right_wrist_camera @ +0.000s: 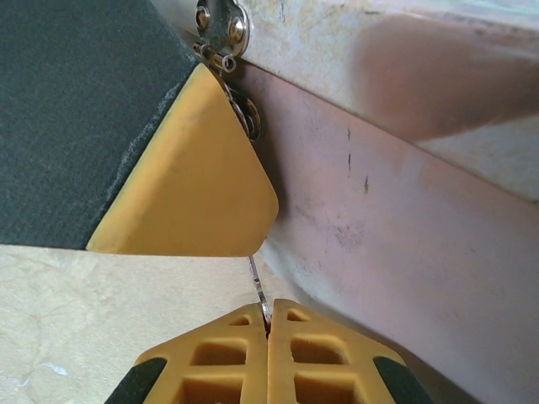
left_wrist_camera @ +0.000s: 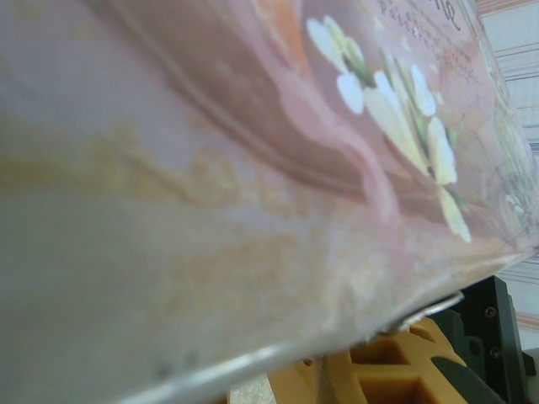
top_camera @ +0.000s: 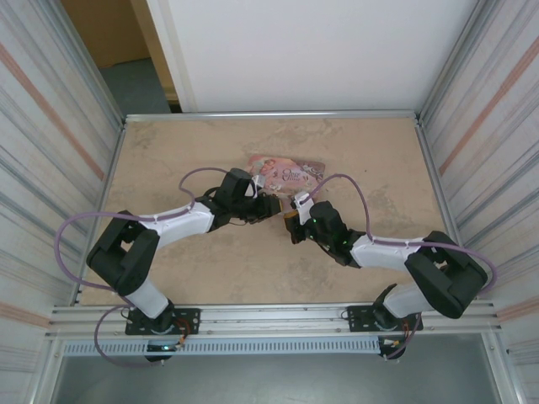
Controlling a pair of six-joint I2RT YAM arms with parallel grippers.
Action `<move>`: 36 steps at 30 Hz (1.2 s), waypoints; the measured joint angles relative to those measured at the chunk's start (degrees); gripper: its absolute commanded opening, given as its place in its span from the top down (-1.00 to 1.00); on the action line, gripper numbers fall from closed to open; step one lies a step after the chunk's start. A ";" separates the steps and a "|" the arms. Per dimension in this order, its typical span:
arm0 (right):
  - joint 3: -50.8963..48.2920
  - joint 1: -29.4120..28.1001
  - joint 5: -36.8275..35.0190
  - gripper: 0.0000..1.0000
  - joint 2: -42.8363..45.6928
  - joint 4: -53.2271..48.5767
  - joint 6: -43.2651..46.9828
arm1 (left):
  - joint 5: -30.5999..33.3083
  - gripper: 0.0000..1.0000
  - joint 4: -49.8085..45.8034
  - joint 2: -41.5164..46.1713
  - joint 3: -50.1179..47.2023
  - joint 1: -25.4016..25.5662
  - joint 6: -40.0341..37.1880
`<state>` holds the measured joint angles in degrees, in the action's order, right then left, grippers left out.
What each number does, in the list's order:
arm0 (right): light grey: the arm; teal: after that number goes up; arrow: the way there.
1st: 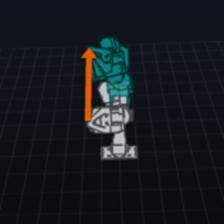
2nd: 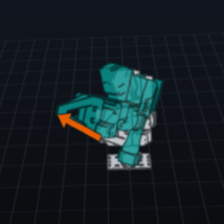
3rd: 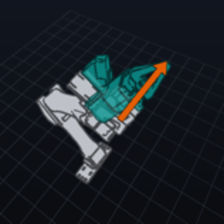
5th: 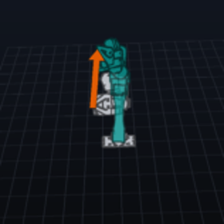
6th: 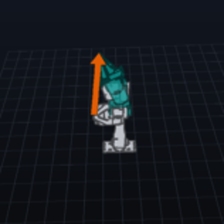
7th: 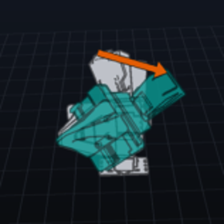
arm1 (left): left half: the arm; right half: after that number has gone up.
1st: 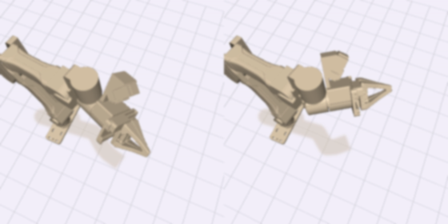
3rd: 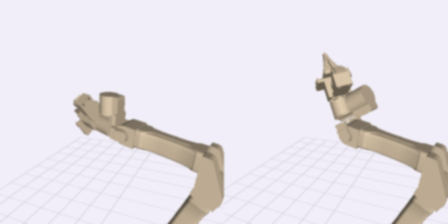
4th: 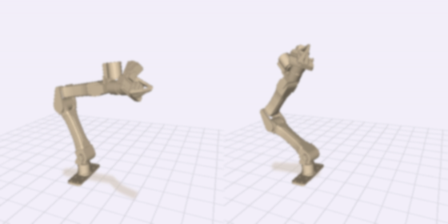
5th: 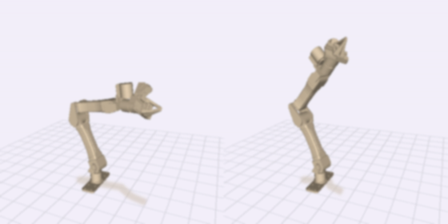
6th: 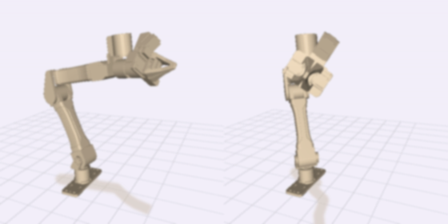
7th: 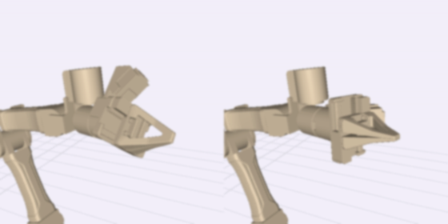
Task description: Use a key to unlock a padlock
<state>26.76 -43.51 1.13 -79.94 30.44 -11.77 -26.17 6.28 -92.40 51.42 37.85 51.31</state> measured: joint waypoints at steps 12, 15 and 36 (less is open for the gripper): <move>0.09 0.15 0.57 1.00 -1.49 2.97 -0.02 | -0.04 0.99 0.74 0.00 0.00 -0.28 0.22; 0.74 0.74 1.55 1.00 -2.08 2.97 0.00 | 0.26 0.99 0.79 0.00 0.00 -0.37 0.37; 6.47 3.04 6.45 1.00 -4.48 -1.66 0.39 | 1.33 0.99 1.44 0.17 0.33 -1.60 2.14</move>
<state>33.23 -40.47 7.57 -84.42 28.77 -11.38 -24.84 7.73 -92.23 51.75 36.25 53.45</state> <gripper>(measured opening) 0.043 0.246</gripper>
